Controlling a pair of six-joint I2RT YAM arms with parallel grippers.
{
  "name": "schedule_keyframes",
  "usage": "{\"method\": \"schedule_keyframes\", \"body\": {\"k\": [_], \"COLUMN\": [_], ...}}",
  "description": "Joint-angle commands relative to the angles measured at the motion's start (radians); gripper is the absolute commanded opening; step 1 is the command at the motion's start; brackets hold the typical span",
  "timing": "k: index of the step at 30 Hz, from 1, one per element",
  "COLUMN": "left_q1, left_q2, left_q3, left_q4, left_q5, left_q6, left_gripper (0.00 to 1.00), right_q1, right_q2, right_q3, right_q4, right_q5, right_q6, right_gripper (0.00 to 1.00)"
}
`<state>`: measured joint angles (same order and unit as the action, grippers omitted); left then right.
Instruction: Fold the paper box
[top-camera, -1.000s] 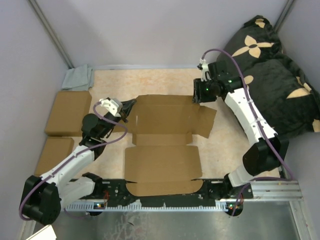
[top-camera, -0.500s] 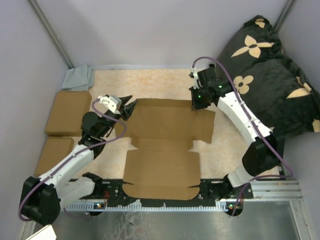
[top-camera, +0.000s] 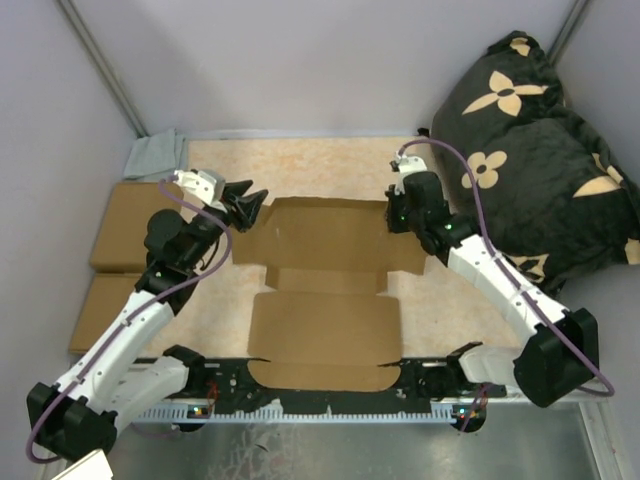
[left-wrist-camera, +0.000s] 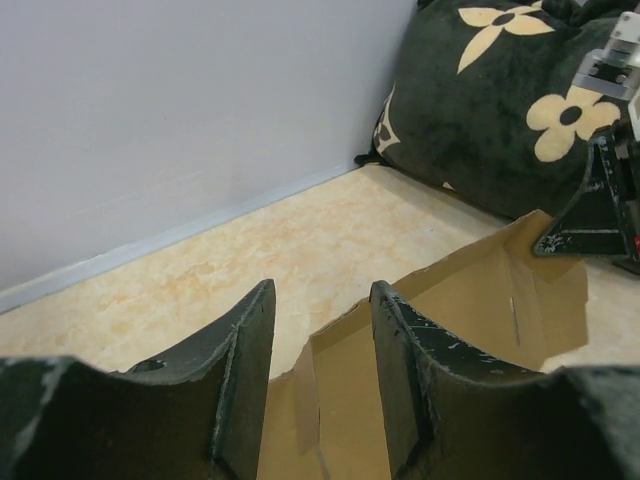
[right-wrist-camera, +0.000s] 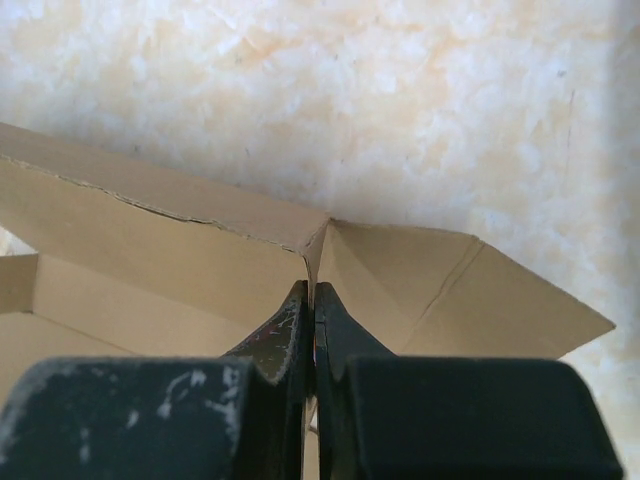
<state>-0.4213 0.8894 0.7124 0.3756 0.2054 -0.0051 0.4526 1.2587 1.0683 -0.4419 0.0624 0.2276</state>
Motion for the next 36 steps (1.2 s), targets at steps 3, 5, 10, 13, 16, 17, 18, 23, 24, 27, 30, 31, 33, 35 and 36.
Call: {"method": "schedule_keyframes", "body": {"k": [3, 5, 10, 13, 16, 17, 18, 23, 24, 27, 30, 31, 33, 35, 36], "left_q1": [-0.007, -0.005, -0.006, -0.006, -0.006, -0.006, -0.006, -0.007, -0.008, -0.009, -0.009, -0.009, -0.011, -0.012, -0.012], "left_q2": [0.055, 0.074, 0.094, 0.103, 0.115, 0.123, 0.135, 0.218, 0.235, 0.286, 0.336, 0.350, 0.374, 0.396, 0.403], "left_q3": [0.087, 0.087, 0.041, 0.045, 0.074, 0.082, 0.088, 0.118, 0.120, 0.130, 0.152, 0.161, 0.183, 0.210, 0.225], "left_q4": [-0.133, -0.132, -0.103, -0.124, -0.145, -0.143, -0.140, -0.157, -0.157, -0.154, -0.153, -0.153, -0.163, -0.187, -0.198], "left_q5": [0.012, 0.063, 0.071, 0.016, 0.005, 0.015, 0.028, 0.084, 0.088, 0.091, 0.079, 0.077, 0.087, 0.092, 0.092], "left_q6": [-0.151, -0.234, -0.398, -0.384, -0.339, -0.332, -0.324, -0.295, -0.292, -0.287, -0.279, -0.276, -0.263, -0.245, -0.233], "left_gripper": [0.50, 0.51, 0.53, 0.54, 0.55, 0.55, 0.55, 0.57, 0.57, 0.56, 0.56, 0.55, 0.55, 0.54, 0.54], "right_q1": [0.092, 0.125, 0.198, 0.210, 0.212, 0.212, 0.212, 0.212, 0.213, 0.213, 0.214, 0.215, 0.215, 0.216, 0.216], "right_q2": [-0.087, -0.069, -0.033, -0.034, -0.047, -0.051, -0.054, -0.058, -0.059, -0.067, -0.090, -0.101, -0.130, -0.167, -0.184], "right_q3": [-0.118, -0.131, -0.202, -0.262, -0.320, -0.338, -0.354, -0.395, -0.400, -0.410, -0.423, -0.428, -0.449, -0.480, -0.497], "right_q4": [0.434, 0.492, 0.663, 0.737, 0.786, 0.798, 0.809, 0.790, 0.782, 0.752, 0.722, 0.713, 0.707, 0.739, 0.759], "right_q5": [0.148, 0.193, 0.297, 0.317, 0.323, 0.321, 0.314, 0.268, 0.259, 0.235, 0.212, 0.203, 0.193, 0.195, 0.201], "right_q6": [-0.082, -0.099, -0.119, -0.105, -0.079, -0.066, -0.053, 0.004, 0.010, 0.021, 0.028, 0.030, 0.029, 0.022, 0.014], "right_gripper": [0.00, 0.00, 0.00, 0.00, 0.00, 0.00, 0.00, 0.00, 0.00, 0.00, 0.00, 0.00, 0.00, 0.00, 0.00]}}
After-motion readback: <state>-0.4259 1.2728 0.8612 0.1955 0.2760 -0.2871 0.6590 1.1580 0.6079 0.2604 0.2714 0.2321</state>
